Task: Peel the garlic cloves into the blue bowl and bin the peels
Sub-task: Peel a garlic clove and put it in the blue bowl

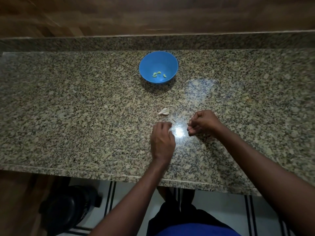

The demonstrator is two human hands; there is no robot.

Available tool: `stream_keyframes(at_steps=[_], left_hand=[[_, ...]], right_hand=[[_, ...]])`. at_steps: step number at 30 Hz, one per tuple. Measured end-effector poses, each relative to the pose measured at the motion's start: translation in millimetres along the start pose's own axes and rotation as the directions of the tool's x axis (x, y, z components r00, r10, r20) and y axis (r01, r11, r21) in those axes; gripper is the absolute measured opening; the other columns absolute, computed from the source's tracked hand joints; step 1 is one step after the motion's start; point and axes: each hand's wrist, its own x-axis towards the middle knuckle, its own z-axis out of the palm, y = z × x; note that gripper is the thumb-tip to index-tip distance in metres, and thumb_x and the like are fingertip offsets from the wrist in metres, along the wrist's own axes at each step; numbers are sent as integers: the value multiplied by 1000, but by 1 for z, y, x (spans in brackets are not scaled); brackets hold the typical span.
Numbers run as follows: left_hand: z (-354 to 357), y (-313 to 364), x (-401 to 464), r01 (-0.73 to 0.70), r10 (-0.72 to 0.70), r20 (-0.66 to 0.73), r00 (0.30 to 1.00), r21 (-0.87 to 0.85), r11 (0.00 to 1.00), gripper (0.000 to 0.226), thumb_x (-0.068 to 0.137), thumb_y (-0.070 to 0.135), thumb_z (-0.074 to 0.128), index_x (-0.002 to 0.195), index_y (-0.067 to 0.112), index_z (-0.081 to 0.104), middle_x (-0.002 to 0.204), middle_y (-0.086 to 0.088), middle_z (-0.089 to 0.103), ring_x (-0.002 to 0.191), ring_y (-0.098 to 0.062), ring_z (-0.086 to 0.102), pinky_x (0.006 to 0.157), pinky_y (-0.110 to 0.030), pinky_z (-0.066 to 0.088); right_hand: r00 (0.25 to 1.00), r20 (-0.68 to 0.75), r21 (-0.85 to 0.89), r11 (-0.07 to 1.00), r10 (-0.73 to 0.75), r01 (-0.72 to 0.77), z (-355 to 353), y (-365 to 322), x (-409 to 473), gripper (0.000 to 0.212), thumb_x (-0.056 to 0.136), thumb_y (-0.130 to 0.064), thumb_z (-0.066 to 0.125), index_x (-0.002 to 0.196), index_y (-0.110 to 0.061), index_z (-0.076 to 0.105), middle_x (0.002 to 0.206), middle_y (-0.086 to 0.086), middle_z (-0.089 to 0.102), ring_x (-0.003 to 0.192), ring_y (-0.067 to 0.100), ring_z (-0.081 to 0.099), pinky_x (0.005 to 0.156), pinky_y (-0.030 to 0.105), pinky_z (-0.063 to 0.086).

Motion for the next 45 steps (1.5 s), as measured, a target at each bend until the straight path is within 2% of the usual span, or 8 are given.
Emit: stream_keyframes(at_steps=[3, 6, 10, 14, 19, 27, 36, 45], left_hand=[[13, -6, -1, -179, 165, 97, 981, 155, 972, 38, 97, 21, 56, 135, 14, 55, 134, -6, 54, 123, -22, 48, 105, -41, 44], [15, -9, -4, -219, 187, 157, 970, 218, 951, 51, 101, 28, 47, 149, 12, 45, 154, -12, 45, 142, -28, 39, 118, -47, 31], [14, -15, -10, -296, 237, 221, 946, 290, 910, 59, 105, 39, 37, 158, 12, 35, 164, -13, 34, 149, -28, 31, 118, -45, 27], [13, -11, -10, -295, 217, 245, 945, 349, 889, 63, 105, 47, 36, 158, 13, 34, 163, -14, 33, 148, -30, 30, 115, -44, 25], [12, -11, -10, -284, 201, 261, 944, 337, 898, 64, 105, 47, 40, 159, 13, 31, 164, -14, 31, 148, -30, 28, 116, -45, 25], [12, -11, -9, -278, 193, 264, 945, 338, 899, 65, 104, 48, 41, 159, 14, 32, 163, -12, 32, 147, -29, 29, 115, -45, 25], [16, -2, -14, -326, 262, 243, 934, 278, 904, 57, 99, 41, 51, 149, 14, 46, 156, -14, 41, 140, -28, 35, 112, -46, 27], [17, -2, -14, -326, 249, 258, 933, 318, 890, 58, 102, 44, 43, 152, 16, 40, 159, -11, 35, 144, -27, 35, 115, -45, 27]], right_hand=[[1000, 3, -85, 996, 20, -19, -1, -9, 4, 7, 86, 17, 66, 79, 16, 64, 77, 37, 69, 60, 40, 70, 63, 51, 64], [998, 14, -102, 993, 67, -65, -2, -15, 6, 7, 84, 15, 69, 79, 14, 65, 80, 38, 69, 69, 45, 73, 72, 54, 63], [983, -32, -63, 981, 180, -182, 1, -21, 9, 8, 83, 15, 71, 87, 20, 66, 83, 40, 69, 71, 44, 75, 60, 43, 65], [970, -104, -101, 968, 220, -231, 13, -26, 13, 19, 80, 7, 80, 92, 18, 70, 75, 30, 72, 65, 36, 76, 68, 44, 65], [967, -241, -308, 938, 84, -158, 29, -29, 6, 20, 80, -2, 84, 89, 7, 69, 76, 19, 74, 47, 21, 71, 38, 24, 51], [985, -120, -219, 971, -120, 92, 0, 12, -6, 6, 89, -2, 75, 84, 1, 72, 73, 19, 75, 61, 29, 75, 66, 44, 65], [999, 41, -202, 979, 20, -11, -18, -1, -8, 15, 83, 9, 75, 90, 17, 64, 80, 29, 74, 66, 35, 75, 61, 37, 64], [988, 59, -292, 948, 146, -123, 2, -10, -7, 10, 79, 9, 78, 80, 9, 69, 79, 31, 72, 71, 36, 76, 62, 34, 61]])
